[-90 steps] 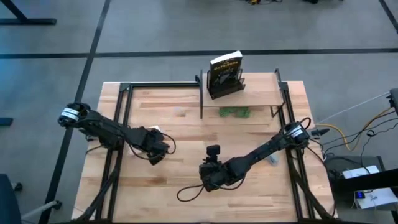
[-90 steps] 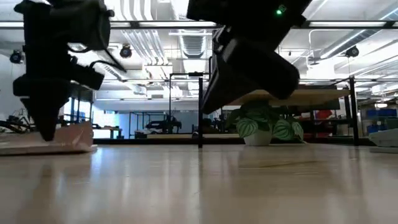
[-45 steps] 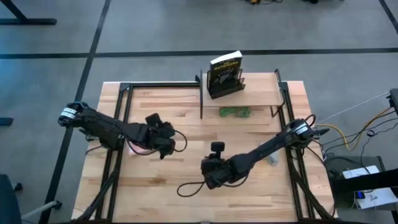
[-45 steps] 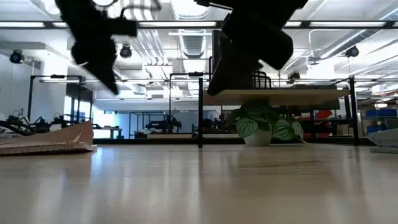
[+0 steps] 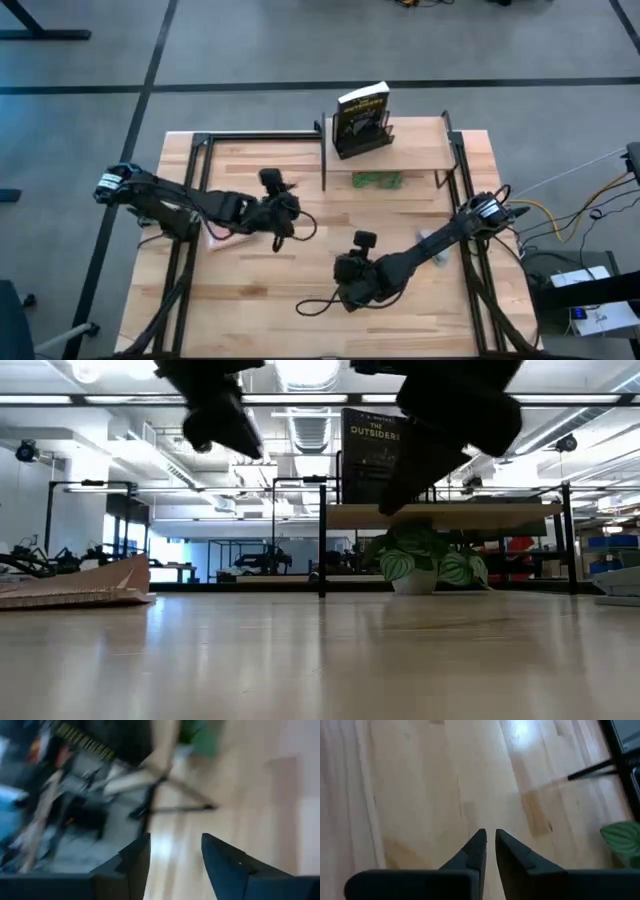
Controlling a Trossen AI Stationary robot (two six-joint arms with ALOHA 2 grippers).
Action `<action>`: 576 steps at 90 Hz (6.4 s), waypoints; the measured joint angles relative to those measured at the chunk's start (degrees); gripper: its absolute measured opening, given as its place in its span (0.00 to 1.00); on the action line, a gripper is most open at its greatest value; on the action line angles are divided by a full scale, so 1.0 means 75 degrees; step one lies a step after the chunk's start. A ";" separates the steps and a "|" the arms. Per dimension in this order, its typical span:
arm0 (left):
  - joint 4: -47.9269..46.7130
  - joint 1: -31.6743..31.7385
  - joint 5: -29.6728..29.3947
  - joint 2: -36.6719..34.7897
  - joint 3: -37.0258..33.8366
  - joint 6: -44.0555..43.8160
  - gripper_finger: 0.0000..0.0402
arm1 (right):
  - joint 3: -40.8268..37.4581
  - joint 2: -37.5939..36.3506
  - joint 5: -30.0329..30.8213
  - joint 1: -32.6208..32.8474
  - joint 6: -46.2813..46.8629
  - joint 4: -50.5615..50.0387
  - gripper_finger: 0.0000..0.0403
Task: Stock shelves
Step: Remove the black book from the black desk organizer on the shelf
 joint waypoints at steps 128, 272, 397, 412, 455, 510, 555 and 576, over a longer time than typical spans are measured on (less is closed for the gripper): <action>0.7078 0.4557 0.5843 0.1372 0.0758 0.0023 0.69 | -0.0009 -0.0060 0.1566 0.0852 0.3185 -0.2148 0.08; 0.7235 0.4876 0.5771 0.2680 0.2063 -0.0920 0.11 | -0.0009 -0.0060 0.2798 -0.0137 0.1338 -0.2362 0.20; 0.6949 0.4746 0.6063 0.1262 0.2057 -0.1054 0.11 | -0.0023 -0.0060 0.2802 -0.0139 0.1380 -0.2420 0.16; 0.6686 0.4687 0.6203 0.0799 0.2057 -0.1045 0.11 | -0.0023 -0.0060 0.2799 -0.0139 0.1380 -0.2417 0.13; 0.4199 0.4470 0.6258 -0.0647 0.2057 -0.0289 0.11 | -0.0023 -0.0060 0.2772 -0.0139 0.1374 -0.2414 0.16; -0.0754 0.3646 0.8258 -0.2137 0.1960 0.0049 0.11 | -0.0023 -0.0063 0.2789 -0.0139 0.0803 -0.2436 0.12; -0.3228 0.2255 0.8181 -0.1903 0.1494 -0.2269 0.11 | -0.0023 -0.0063 0.3185 -0.0473 -0.0144 -0.2529 0.17; -0.4690 0.1872 0.7597 -0.1906 0.1381 -0.3260 0.11 | -0.0023 -0.0063 0.3298 -0.0699 -0.0472 -0.2462 0.15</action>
